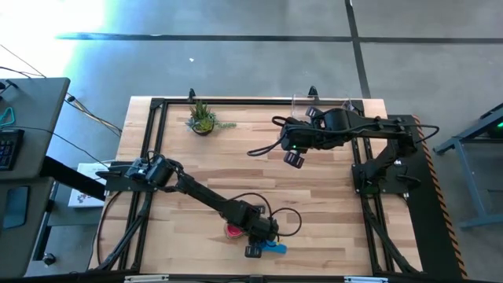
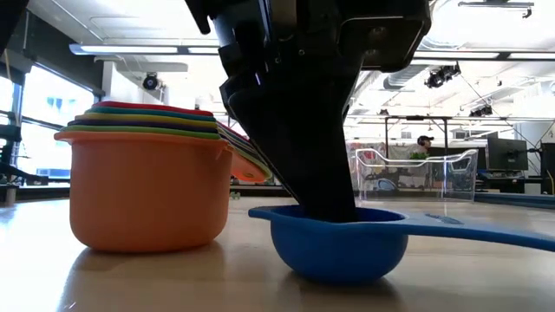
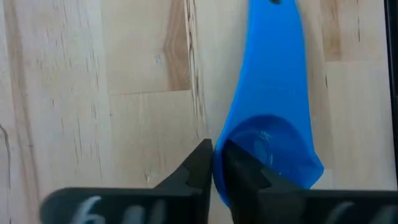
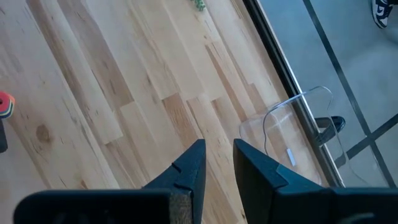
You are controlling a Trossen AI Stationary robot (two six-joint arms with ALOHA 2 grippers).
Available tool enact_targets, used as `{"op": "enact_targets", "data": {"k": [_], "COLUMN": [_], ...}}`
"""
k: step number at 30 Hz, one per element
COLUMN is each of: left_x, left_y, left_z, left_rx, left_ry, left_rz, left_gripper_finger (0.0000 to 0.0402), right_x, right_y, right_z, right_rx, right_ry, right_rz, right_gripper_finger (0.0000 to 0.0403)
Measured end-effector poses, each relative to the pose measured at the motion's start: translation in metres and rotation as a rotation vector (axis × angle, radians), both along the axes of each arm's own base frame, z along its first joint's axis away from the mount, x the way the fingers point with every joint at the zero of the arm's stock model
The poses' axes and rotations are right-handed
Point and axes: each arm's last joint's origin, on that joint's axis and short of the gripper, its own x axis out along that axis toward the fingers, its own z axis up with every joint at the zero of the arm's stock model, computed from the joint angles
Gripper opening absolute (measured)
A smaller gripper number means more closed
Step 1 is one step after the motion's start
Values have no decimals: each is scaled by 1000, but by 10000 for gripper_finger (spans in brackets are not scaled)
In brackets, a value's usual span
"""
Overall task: Nest measuring cups in basket
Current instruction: Stack the blue measuring cup on top of the red measuring cup
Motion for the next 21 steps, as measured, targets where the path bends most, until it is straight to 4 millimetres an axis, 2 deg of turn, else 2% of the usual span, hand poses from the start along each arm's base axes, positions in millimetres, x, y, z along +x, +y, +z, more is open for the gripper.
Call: {"op": "enact_targets", "data": {"k": [3, 9, 21], "left_x": [0, -1, -2], "left_y": [0, 1, 2], "left_z": [0, 2, 13], "left_rx": [0, -1, -79], "left_ry": [-2, 0, 24], "left_rz": [1, 11, 180], "left_gripper_finger": [8, 12, 7], "right_x": [0, 0, -2], "right_y": [0, 0, 0], "right_z": [0, 0, 2], "right_rx": [0, 0, 2], "right_ry": [0, 0, 2], "right_rz": [0, 0, 19], "right_gripper_finger": [73, 73, 73]}}
